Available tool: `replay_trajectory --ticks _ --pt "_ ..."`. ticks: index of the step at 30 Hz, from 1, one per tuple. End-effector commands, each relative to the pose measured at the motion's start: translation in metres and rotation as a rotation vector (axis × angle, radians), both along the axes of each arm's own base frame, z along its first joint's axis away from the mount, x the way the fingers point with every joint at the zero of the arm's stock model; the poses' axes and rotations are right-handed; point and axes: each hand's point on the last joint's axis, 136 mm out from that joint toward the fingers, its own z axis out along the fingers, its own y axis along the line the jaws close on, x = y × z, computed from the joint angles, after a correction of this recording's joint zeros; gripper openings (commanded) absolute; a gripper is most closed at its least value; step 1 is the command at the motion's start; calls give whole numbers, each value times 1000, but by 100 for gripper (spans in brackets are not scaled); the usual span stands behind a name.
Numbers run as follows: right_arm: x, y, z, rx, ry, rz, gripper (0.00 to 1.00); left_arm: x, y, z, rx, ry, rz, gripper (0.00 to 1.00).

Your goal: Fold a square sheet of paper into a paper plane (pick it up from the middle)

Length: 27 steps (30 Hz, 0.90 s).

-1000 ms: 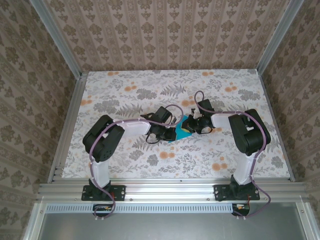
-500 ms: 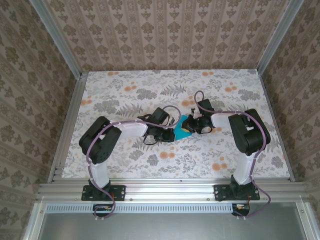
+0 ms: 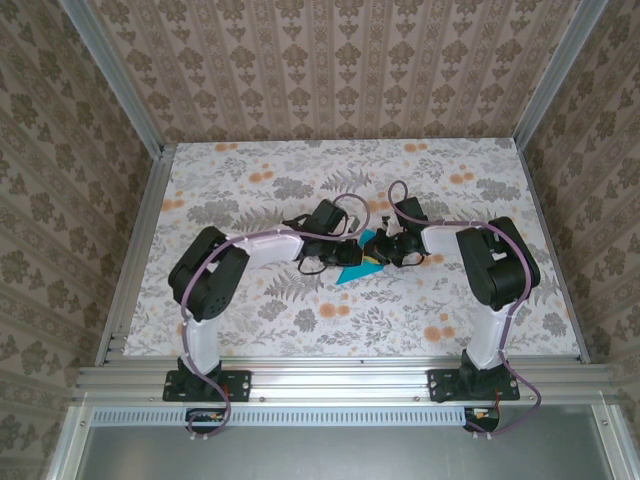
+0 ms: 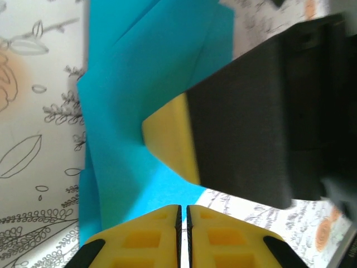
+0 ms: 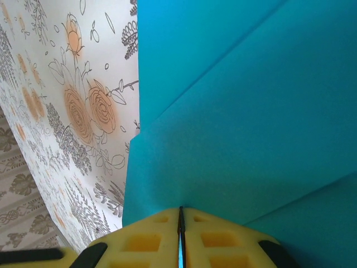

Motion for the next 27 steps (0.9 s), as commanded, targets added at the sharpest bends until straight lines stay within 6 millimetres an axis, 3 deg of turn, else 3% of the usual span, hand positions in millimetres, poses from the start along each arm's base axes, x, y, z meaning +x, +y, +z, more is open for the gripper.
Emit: replay_trajectory --ticks 1,12,27 --pt "-35 -38 -65 -206 198 -71 12 -10 1 -12 37 47 -17 14" --pt "-44 -51 -73 -286 249 -85 12 -28 35 -40 159 108 14 12" --pt "-48 -59 -81 -324 290 -96 12 -53 71 -56 239 150 43 5"
